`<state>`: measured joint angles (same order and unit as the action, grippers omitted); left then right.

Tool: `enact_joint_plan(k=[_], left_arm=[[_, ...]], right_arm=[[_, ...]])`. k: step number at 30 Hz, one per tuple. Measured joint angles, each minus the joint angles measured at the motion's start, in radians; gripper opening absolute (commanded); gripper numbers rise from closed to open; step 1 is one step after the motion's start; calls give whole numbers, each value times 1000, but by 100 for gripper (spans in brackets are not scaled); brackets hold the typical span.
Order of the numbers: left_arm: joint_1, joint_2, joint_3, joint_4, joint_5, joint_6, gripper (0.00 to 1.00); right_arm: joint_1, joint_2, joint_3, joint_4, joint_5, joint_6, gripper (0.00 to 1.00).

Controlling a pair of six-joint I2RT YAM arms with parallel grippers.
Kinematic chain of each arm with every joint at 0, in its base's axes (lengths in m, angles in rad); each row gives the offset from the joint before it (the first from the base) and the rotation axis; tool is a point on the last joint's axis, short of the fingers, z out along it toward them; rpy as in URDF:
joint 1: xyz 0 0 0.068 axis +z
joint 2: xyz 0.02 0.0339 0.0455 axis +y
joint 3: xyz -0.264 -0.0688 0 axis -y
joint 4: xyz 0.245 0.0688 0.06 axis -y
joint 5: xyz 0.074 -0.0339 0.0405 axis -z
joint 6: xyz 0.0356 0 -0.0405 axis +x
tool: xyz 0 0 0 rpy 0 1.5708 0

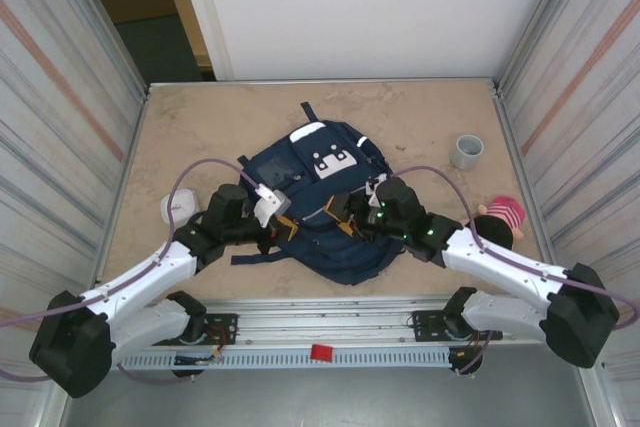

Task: Pack the student bag

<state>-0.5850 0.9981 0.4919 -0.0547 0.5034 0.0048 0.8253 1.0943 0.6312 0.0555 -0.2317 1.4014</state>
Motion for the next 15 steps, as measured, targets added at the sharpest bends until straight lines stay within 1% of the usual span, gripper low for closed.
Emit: enact_joint_plan(k=[1,2,3,4,5,7,15], left_arm=[[0,0,0,-2,0,2,0],[0,0,0,-2,0,3,0],[0,0,0,-2,0,3,0],[0,-1,0,-2,0,3,0],[0,-2,0,-3,1,3,0],[0,-5,1,-5,5,3,0],[-10,-11,3,-2,62,-10,2]], right_arm=[[2,13,1,9,5,11,39],[4,22,1,16,9,15,30],[6,30,1,24,19,25,18],[7,36,1,30,30,33,9],[10,39,1,34,39,35,5],[15,40,1,37,59,49,2],[28,66,1,70,99,53,0]])
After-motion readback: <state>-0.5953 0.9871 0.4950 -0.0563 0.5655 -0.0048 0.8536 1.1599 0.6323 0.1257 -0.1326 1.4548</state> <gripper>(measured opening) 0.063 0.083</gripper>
